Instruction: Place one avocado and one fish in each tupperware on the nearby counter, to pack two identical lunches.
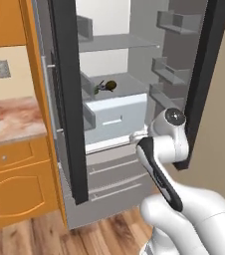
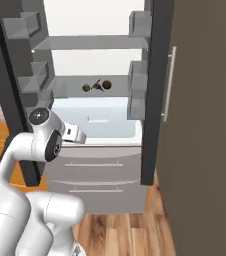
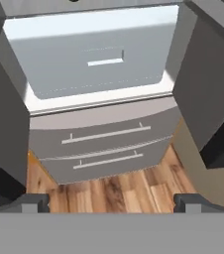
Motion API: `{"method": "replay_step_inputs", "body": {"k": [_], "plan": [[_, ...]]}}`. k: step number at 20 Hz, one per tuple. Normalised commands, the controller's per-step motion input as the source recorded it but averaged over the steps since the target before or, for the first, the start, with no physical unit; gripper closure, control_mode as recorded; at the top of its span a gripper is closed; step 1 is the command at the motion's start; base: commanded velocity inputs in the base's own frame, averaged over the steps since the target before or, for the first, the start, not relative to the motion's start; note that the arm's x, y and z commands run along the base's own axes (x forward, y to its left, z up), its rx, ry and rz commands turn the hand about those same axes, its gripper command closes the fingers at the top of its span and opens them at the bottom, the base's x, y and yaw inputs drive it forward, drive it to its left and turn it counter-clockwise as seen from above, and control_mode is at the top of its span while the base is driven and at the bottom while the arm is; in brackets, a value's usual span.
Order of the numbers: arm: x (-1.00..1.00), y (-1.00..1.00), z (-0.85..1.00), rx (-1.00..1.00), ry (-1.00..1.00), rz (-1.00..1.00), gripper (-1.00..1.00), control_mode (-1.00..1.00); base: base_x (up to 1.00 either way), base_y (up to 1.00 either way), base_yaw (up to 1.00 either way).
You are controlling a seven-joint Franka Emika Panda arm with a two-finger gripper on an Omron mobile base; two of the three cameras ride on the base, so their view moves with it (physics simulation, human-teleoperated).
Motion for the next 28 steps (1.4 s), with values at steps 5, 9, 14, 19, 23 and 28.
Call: {"method": "replay_step_inputs", "body": {"k": [5, 9, 14, 19, 23, 28], "plan": [[0.0, 0.0, 0.0, 0.0, 0.0, 0.0, -1.0, 1.0, 0.93, -0.34, 0.11], [0.0, 0.0, 0.0, 0.0, 0.0, 0.0, -1.0, 1.0, 1.0, -0.3, 0.1], [0.0, 0.0, 0.0, 0.0, 0.0, 0.0, -1.0, 1.0, 0.93, -0.1, 0.07], [0.0, 0.0, 0.0, 0.0, 0.0, 0.0, -1.0, 1.0, 0.78, -0.02, 0.04], [0.0, 0.0, 0.0, 0.0, 0.0, 0.0, -1.0, 1.0, 0.49, -0.03, 0.0], [0.17, -0.02, 0.4, 0.01, 0.0, 0.1, -1.0, -1.0, 0.06, 0.0, 0.0]]}}
